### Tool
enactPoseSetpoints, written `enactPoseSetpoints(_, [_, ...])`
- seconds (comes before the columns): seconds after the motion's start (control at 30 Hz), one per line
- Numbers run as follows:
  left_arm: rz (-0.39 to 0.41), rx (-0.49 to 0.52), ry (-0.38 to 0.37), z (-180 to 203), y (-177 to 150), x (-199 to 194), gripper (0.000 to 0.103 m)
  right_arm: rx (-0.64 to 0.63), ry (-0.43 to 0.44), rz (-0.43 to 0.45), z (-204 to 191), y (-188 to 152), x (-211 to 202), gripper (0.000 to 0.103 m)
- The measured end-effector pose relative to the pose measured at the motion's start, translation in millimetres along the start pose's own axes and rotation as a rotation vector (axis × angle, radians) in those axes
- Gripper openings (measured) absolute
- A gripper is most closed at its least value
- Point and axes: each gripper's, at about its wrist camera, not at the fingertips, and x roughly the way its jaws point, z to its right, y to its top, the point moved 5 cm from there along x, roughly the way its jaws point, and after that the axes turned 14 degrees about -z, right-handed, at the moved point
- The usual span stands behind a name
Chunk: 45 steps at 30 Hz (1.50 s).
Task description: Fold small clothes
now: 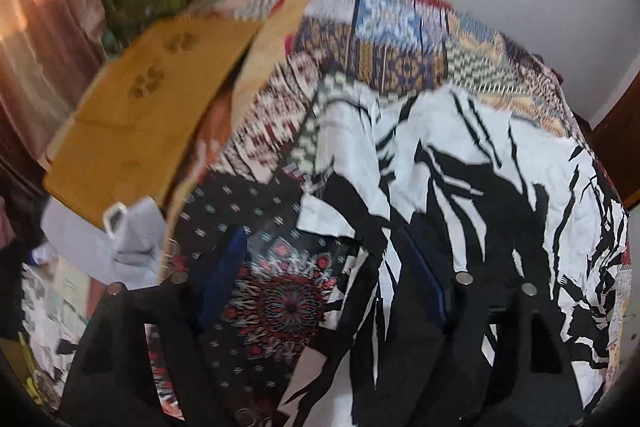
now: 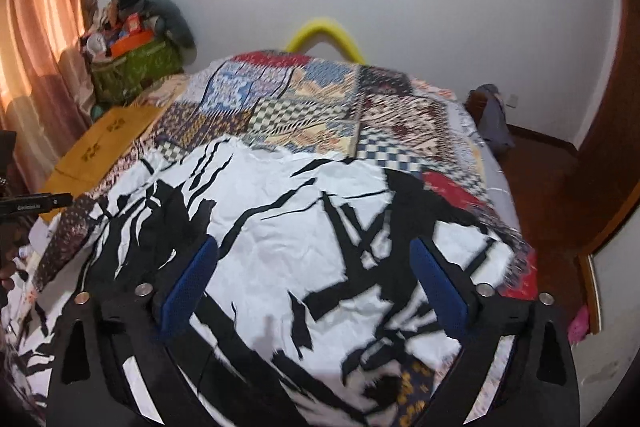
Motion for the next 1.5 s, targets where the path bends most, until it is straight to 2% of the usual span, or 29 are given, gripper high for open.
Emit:
enactPoseSetpoints(0.1, [-0.065,-0.010,-0.059,4.3,-0.6,21.2,0.072,-0.038,0.022,-0.049,-12.2,10.6,23.8,0.080])
enactPoseSetpoints(0.17, [-0.110,-0.044,-0.118,5.7,-1.6,31.8,0.068,-0.075,0.040,-0.077,-21.9,17.0,39.4,0.072])
enactPoseSetpoints(0.2, [-0.137,-0.063,-0.171,6.9,-2.5,36.6,0.067,-0.089,0.042,-0.083,-26.1,18.7,44.4,0.067])
enactPoseSetpoints(0.27, [-0.167,-0.077,-0.239,9.8,-2.1,42.3,0.067,-0.117,0.051,-0.086,-38.0,21.6,53.9,0.067])
enactPoseSetpoints(0.43, [-0.240,-0.125,-0.314,12.6,4.5,66.5,0.067,-0.196,0.115,-0.124,-69.5,20.7,76.3,0.067])
enactPoseSetpoints(0.5, [-0.255,-0.147,-0.326,9.4,8.1,76.3,0.067,-0.220,0.122,-0.151,-77.4,18.4,87.7,0.067])
enactPoseSetpoints(0.6, [-0.247,-0.203,-0.405,3.2,16.9,83.2,0.066,-0.230,0.143,-0.201,-83.1,13.4,103.2,0.067])
enactPoseSetpoints(0.7, [-0.205,-0.208,-0.475,4.2,31.7,83.5,0.058,-0.218,0.184,-0.265,-83.3,6.4,116.7,0.067])
enactPoseSetpoints(0.73, [-0.203,-0.207,-0.481,4.7,34.8,85.2,0.050,-0.213,0.190,-0.276,-83.4,4.3,118.9,0.067])
enactPoseSetpoints(0.77, [-0.201,-0.206,-0.480,4.9,38.5,87.2,0.043,-0.210,0.195,-0.285,-83.0,2.3,121.8,0.067])
enactPoseSetpoints(0.8, [-0.198,-0.202,-0.469,5.7,42.6,89.1,0.029,-0.209,0.197,-0.285,-82.9,1.4,122.7,0.067])
enactPoseSetpoints(0.83, [-0.188,-0.196,-0.446,4.7,46.2,90.4,0.020,-0.210,0.198,-0.281,-82.3,0.5,122.6,0.067])
enactPoseSetpoints(0.87, [-0.168,-0.191,-0.414,2.5,49.7,90.1,0.018,-0.216,0.193,-0.278,-82.9,-0.3,122.4,0.067])
enactPoseSetpoints(0.9, [-0.149,-0.188,-0.382,-0.2,51.7,89.1,0.011,-0.220,0.190,-0.278,-83.4,-0.9,122.0,0.067])
enactPoseSetpoints(0.93, [-0.115,-0.182,-0.314,-4.8,54.5,85.4,0.009,-0.225,0.186,-0.277,-83.7,-1.2,122.2,0.067])
enactPoseSetpoints(1.03, [-0.044,-0.164,-0.197,-18.1,53.4,72.5,0.009,-0.239,0.173,-0.278,-85.7,-1.8,123.8,0.068])
enactPoseSetpoints(1.2, [0.007,-0.178,-0.073,-43.6,46.1,61.5,0.009,-0.254,0.156,-0.276,-88.2,-3.2,125.6,0.069])
enactPoseSetpoints(1.27, [-0.004,-0.173,-0.111,-48.1,47.0,63.7,0.009,-0.256,0.152,-0.277,-88.3,-3.2,125.9,0.069])
enactPoseSetpoints(1.37, [-0.059,-0.187,-0.227,-52.2,51.0,73.2,0.011,-0.262,0.142,-0.280,-89.2,-3.0,126.3,0.069])
enactPoseSetpoints(1.5, [-0.109,-0.217,-0.261,-52.9,56.4,90.2,0.012,-0.260,0.119,-0.321,-93.1,1.8,124.6,0.068])
